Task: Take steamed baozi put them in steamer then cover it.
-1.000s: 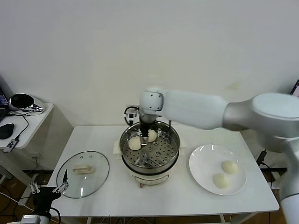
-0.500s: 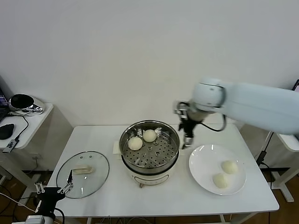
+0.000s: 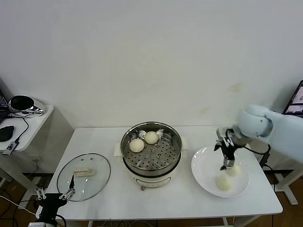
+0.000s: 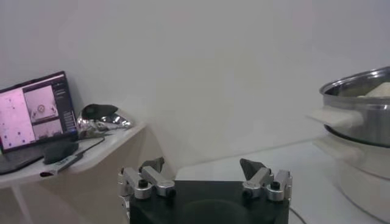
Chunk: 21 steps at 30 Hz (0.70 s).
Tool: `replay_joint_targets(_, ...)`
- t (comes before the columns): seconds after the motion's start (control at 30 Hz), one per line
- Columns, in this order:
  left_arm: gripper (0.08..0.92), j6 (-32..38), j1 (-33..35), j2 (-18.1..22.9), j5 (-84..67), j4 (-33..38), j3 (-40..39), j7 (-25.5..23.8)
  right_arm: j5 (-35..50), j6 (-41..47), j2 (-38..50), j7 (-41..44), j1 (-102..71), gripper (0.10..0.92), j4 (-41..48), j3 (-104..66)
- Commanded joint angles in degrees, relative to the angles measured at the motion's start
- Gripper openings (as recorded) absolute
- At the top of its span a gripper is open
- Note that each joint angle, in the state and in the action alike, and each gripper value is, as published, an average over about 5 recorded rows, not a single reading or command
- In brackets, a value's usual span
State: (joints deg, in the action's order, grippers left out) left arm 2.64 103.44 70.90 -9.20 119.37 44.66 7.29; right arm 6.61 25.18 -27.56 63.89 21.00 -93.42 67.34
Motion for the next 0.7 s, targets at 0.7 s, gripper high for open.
replay_joint_targets(0.7,0.823,0.12,1.24,0.88,0.23,0.26,0.80,0.07,-14.70,-7.41,-1.20,-0.91,-29.64,0.821,9.35,-19.76)
